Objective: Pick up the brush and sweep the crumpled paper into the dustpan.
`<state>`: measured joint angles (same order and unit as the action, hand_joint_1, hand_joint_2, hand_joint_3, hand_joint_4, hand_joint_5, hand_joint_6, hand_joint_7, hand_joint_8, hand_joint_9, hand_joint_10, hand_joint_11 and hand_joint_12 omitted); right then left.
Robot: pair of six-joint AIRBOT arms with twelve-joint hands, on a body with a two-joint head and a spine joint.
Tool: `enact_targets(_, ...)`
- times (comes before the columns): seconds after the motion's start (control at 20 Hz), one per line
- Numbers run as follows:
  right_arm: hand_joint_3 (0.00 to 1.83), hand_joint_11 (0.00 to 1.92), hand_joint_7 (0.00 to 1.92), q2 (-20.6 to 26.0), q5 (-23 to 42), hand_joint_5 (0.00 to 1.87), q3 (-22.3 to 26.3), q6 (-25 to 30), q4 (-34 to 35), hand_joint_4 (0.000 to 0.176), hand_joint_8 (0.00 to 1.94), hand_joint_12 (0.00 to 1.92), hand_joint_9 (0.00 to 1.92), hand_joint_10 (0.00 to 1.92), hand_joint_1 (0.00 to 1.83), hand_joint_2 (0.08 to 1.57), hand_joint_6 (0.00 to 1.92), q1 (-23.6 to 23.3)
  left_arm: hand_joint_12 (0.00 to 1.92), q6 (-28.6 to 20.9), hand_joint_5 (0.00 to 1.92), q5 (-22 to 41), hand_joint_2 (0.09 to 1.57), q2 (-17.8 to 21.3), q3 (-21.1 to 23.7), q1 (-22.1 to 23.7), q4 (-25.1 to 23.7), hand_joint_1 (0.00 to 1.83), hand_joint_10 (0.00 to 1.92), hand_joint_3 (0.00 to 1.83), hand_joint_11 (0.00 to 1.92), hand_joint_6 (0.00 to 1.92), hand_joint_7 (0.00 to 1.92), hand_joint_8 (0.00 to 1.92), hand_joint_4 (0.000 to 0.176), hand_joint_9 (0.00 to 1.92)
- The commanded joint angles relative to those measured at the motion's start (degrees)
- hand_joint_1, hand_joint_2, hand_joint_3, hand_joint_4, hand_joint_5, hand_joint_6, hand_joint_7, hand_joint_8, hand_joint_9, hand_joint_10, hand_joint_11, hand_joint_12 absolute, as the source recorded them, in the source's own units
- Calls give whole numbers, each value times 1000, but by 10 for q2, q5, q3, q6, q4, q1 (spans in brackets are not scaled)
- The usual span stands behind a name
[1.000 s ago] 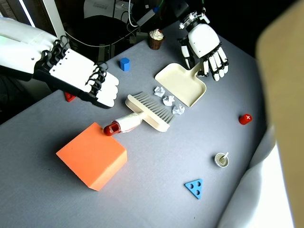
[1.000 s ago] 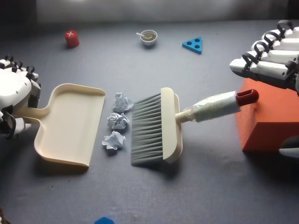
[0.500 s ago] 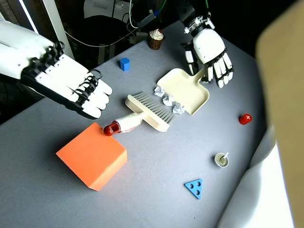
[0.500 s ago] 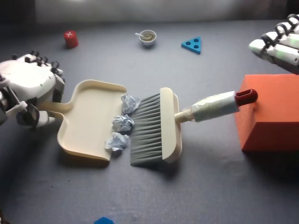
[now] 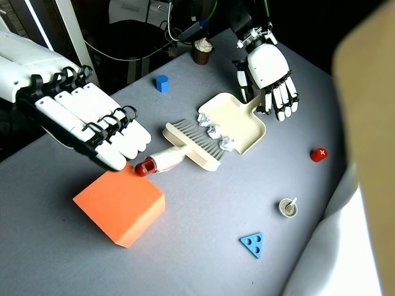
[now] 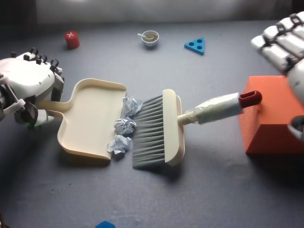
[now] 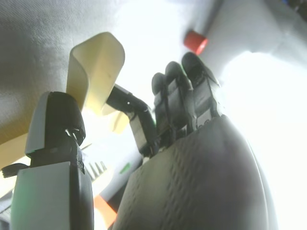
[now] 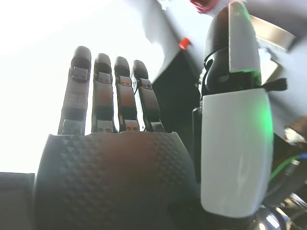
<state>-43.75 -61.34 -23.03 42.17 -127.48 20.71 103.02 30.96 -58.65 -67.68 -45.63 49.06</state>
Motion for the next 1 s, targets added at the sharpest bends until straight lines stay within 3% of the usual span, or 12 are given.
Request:
enact_targets(0.0, 0, 250, 187, -14, -83, 189, -6, -4, -55, 0, 6, 10, 190, 4, 1043, 944, 6, 4, 546, 1, 762, 51, 1233, 6, -1, 9, -18, 1006, 2, 3, 0, 1314, 285, 4, 0, 237)
enact_targets(0.35, 0, 215, 152, -116, -152, 132, -45, -14, -69, 0, 2, 5, 159, 3, 1033, 941, 0, 50, 548, -5, 750, 52, 1241, 11, 2, 11, -19, 991, 1, 1, 0, 1333, 275, 2, 2, 236)
enact_targets(0.45, 0, 226, 160, -136, -156, 139, -54, -8, -70, 0, 4, 10, 164, 5, 1021, 933, 3, 60, 609, -9, 770, 53, 1230, 11, 4, 11, -20, 1008, 6, 0, 0, 1303, 295, 6, 0, 254)
enact_targets(0.5, 0, 210, 145, -145, -157, 146, -59, -5, -70, 0, 0, 3, 144, 0, 1026, 942, 5, 62, 603, -10, 775, 55, 1227, 12, 5, 10, -20, 1000, 5, 0, 0, 1296, 294, 4, 9, 257)
enact_targets(0.55, 0, 210, 150, -155, -157, 164, -64, -2, -70, 0, 3, 3, 146, 2, 1040, 936, 11, 62, 593, -13, 774, 57, 1228, 12, 6, 9, -20, 1012, 2, 0, 0, 1297, 300, 4, 0, 253)
enact_targets(0.95, 0, 228, 158, -234, -157, 175, -147, 25, -82, 0, 3, 11, 157, 2, 1023, 940, 13, 69, 635, -17, 777, 58, 1226, 20, 12, 7, -18, 1022, 4, 0, 0, 1292, 288, 3, 0, 261)
